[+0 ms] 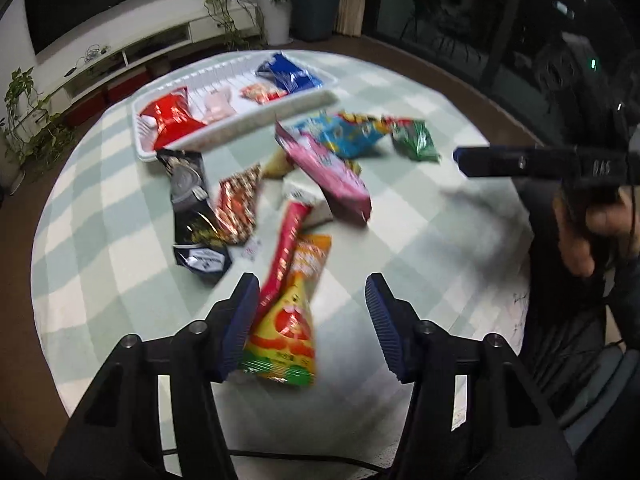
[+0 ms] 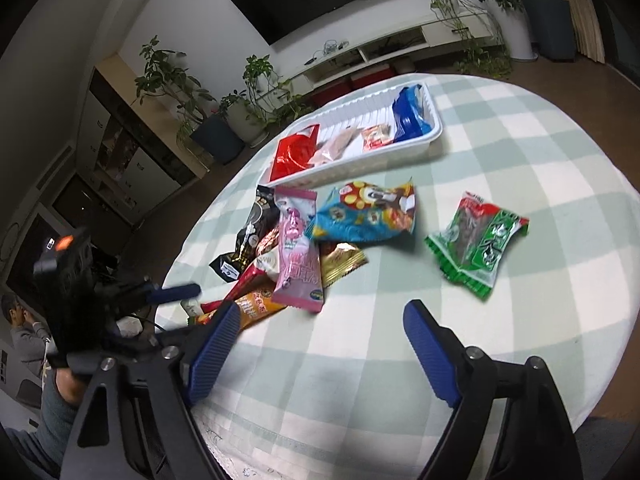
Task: Organize snacks
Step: 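Move the left tool to the orange cartoon bar and grasp it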
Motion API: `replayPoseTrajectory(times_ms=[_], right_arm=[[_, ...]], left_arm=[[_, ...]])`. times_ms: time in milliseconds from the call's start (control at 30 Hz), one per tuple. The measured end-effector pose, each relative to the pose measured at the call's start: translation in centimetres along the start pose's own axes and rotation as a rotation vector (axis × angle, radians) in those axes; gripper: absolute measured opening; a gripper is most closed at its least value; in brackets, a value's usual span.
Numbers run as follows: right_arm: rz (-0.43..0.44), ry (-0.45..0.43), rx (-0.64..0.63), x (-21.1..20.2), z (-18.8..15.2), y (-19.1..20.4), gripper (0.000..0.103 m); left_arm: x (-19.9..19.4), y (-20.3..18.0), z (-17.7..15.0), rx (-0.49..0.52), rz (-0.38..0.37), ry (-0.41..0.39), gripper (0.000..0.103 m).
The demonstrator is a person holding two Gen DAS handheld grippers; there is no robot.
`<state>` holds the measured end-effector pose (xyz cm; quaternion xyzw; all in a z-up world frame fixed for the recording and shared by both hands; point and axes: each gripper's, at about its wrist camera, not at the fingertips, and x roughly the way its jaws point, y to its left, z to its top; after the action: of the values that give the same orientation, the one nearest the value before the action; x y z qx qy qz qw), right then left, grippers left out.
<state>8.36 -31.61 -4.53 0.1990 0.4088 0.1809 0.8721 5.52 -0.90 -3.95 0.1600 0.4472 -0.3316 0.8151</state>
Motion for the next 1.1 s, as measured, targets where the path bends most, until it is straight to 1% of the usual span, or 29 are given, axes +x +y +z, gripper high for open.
replayPoseTrajectory(times_ms=[200,367,600,633,700,733,833,867,1100], right_arm=[[0.001,-0.013,-0.010,-0.6,-0.5,0.2,0.083],[0.000,-0.020,0.000,-1.0,-0.6,-0.2,0.083],[-0.006,-0.007,0.010,-0.8,-0.9,-0.7,0.081],[-0.007,-0.006,0.011,-0.8,-0.9,-0.8,0.081],[-0.012,-0.005,0.011,-0.9,-1.0,-0.9,0.081],[-0.016,-0.005,0.011,-0.9,-1.0,-0.9,0.080],[-0.024,-0.001,0.012,-0.9,-1.1,-1.0,0.080],[-0.026,0.000,0.013,-0.8,-1.1,-1.0,0.079],[-0.040,0.009,0.020,-0.8,-1.3,-1.1,0.079]], left_arm=[[1.9,-1.8,0.0,0.045,0.002,0.049,0.053],[4.3,-1.3,1.0,0.059,0.008,0.134,0.052],[6.5,0.1,1.5,-0.004,0.016,0.188,0.052],[6.6,0.1,1.5,-0.011,0.018,0.184,0.052],[6.7,0.2,1.6,-0.023,0.026,0.181,0.049],[6.8,0.2,1.7,-0.044,0.039,0.194,0.045],[6.7,0.5,1.8,-0.070,0.044,0.185,0.032],[6.6,0.6,1.7,-0.073,0.042,0.184,0.030],[6.1,0.0,1.2,-0.070,0.035,0.180,0.030]])
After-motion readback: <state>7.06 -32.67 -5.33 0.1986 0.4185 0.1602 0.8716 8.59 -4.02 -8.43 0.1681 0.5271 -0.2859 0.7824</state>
